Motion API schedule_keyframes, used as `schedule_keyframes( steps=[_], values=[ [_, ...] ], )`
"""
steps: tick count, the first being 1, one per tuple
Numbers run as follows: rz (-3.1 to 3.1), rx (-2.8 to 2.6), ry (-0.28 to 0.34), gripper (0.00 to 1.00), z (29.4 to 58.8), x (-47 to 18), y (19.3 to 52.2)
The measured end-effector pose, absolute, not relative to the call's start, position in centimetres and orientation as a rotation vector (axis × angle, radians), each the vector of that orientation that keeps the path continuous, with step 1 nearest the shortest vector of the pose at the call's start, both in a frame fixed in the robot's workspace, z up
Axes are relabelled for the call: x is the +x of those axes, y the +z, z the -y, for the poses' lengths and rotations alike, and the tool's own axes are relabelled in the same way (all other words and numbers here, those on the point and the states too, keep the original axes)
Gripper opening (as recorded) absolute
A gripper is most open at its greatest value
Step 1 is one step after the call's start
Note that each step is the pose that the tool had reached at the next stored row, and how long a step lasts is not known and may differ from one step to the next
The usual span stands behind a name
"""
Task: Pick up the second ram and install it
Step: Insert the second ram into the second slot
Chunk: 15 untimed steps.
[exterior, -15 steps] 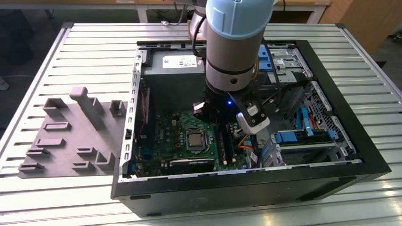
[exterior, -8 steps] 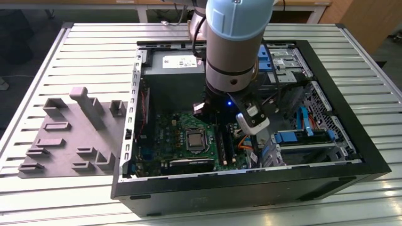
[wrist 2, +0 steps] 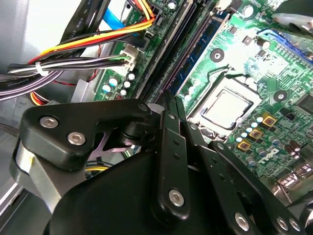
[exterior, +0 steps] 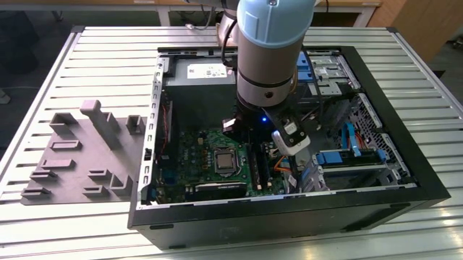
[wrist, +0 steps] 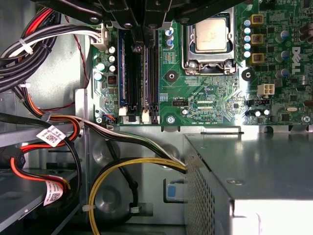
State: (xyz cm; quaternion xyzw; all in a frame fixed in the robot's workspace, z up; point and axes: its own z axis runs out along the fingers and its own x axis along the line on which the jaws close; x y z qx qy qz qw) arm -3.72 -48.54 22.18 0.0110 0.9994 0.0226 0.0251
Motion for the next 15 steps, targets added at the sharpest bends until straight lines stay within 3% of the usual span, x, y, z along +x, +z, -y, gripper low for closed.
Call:
schedule_keyframes(
  steps=[15],
  values=[
    [-3.090,0.034,0.070,0.11,48.54,-3.72,21.58]
  ],
)
